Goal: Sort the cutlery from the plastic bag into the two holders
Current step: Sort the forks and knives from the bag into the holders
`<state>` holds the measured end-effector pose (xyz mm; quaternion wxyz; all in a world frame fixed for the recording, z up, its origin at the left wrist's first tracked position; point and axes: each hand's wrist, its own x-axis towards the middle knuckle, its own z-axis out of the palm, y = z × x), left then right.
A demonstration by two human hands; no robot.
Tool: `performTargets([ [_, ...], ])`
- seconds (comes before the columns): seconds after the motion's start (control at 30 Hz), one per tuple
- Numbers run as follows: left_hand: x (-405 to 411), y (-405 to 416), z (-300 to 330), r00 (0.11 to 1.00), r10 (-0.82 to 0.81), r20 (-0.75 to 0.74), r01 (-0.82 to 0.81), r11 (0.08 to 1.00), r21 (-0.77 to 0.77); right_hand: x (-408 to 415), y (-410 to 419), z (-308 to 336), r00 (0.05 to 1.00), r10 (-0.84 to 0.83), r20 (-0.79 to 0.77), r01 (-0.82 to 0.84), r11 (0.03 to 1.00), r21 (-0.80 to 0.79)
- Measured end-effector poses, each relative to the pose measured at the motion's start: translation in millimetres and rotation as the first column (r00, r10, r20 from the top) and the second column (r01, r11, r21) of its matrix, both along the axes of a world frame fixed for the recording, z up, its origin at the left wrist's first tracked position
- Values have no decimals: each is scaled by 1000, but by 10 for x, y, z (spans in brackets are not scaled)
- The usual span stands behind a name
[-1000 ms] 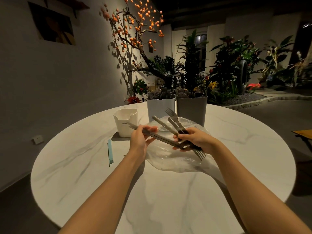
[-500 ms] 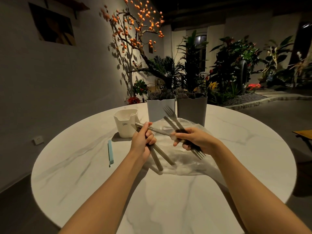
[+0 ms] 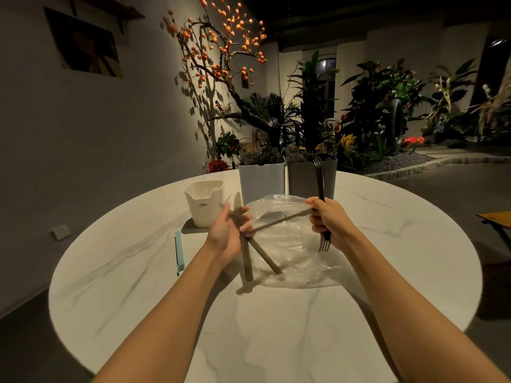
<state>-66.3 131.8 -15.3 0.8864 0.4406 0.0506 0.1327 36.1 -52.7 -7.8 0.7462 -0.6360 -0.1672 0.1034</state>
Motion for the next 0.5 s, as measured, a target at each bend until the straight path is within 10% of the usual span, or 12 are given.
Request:
performTargets([
  [0.3, -42, -289, 0, 966, -170, -195, 243, 856, 457, -166, 195, -80, 976, 105, 188, -73, 983, -170],
  [0.5, -69, -331, 5, 945, -278, -173, 326, 843, 428, -212, 244, -88, 970, 136, 203, -89, 969, -229],
])
